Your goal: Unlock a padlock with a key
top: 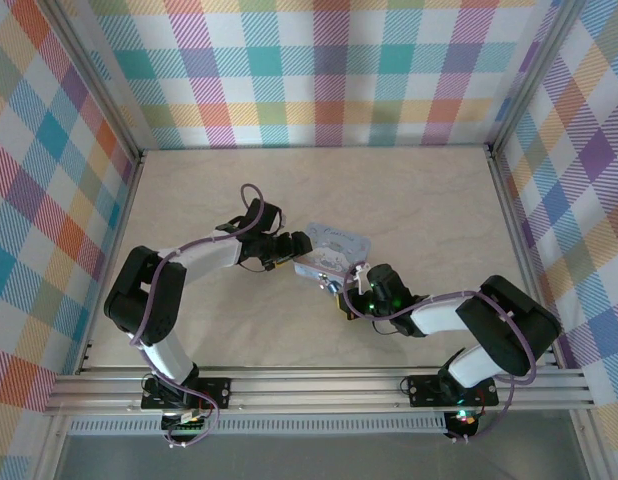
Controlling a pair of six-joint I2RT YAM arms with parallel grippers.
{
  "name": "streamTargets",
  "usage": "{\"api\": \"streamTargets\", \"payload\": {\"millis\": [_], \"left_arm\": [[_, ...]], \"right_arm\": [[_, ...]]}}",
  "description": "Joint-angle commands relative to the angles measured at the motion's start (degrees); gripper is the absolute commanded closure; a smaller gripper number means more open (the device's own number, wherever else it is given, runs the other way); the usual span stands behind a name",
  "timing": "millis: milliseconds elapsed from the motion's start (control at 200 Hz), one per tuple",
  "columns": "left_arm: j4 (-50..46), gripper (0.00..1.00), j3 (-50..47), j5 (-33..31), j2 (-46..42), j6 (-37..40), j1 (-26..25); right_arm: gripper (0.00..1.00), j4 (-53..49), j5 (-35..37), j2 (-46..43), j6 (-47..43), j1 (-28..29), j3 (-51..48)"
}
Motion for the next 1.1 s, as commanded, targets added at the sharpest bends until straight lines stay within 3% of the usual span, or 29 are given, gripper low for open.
{"api": "streamTargets", "payload": {"millis": [0,235,390,740,1095], "left_arm": [[-1.35,0.22,-0.83,-0.18,0.77,0.96,0.14],[-1.80,0.22,-3.45,-1.32,-0.18,1.15,0.13],[-1.47,0.22,-5.00,-1.77,-1.22,0.80,0.13],[-1.04,0.22,-9.12,-1.95,-3.83,-0.03,0.04],[-2.41,0.22,-15.43,-3.00,-12.02,-3.04,-2.03]], "right_arm": [[0.90,1.06,-0.92,0.39,0.76,-0.50,-0.37],[0.57,-1.97,0.15,-3.65,-0.11,-0.81,-0.77],[0.46,-1.96,-0.37,-7.86,-0.29,-1.20,-0.83],[0.41,-1.86,-4.12,-8.70,-1.45,-4.45,2.16],[0.38,3.25,-13.38,-0.46,-4.25,-9.62,8.39]]}}
